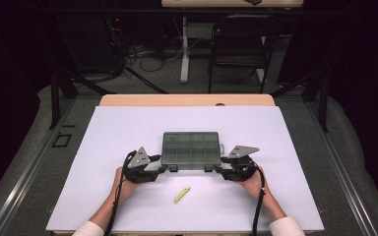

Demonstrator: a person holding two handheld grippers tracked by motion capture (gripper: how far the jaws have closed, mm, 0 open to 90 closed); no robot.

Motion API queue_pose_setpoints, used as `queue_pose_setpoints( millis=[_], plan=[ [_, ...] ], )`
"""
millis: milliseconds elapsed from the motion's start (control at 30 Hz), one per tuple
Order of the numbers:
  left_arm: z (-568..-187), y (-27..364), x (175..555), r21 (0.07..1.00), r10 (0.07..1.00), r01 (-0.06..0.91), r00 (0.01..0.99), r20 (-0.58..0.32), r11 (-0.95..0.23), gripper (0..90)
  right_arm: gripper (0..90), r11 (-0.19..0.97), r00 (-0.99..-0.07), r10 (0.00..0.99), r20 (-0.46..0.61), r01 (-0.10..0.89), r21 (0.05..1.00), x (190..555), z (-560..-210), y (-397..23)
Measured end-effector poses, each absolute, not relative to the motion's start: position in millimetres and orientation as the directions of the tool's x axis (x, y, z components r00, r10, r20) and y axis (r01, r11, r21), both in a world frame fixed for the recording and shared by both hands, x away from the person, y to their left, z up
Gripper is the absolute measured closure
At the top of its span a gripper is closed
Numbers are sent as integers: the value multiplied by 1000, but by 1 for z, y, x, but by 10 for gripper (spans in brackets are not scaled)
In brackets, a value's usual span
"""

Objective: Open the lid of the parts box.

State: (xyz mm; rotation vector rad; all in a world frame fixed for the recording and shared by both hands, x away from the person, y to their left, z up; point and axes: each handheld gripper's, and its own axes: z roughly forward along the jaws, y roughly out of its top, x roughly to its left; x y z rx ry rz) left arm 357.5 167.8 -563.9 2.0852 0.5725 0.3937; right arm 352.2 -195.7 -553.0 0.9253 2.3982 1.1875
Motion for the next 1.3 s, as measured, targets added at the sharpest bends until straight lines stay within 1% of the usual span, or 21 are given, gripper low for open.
queue_pose_setpoints(
  millis=[200,367,1000,1300],
  plan=[
    [-564,167,358,835,537,252,841,61,-489,488,511,464,-748,664,0,412,785,352,-552,-196],
    [-564,165,357,825,530,244,844,78,-510,455,511,477,-752,659,-11,407,779,351,-552,-196],
    [-564,165,356,829,542,247,836,80,-503,482,511,488,-751,659,-34,392,780,350,-552,-194],
    [-564,165,355,829,545,246,834,83,-503,483,518,467,-743,669,-8,412,782,350,-552,-195]
  ],
)
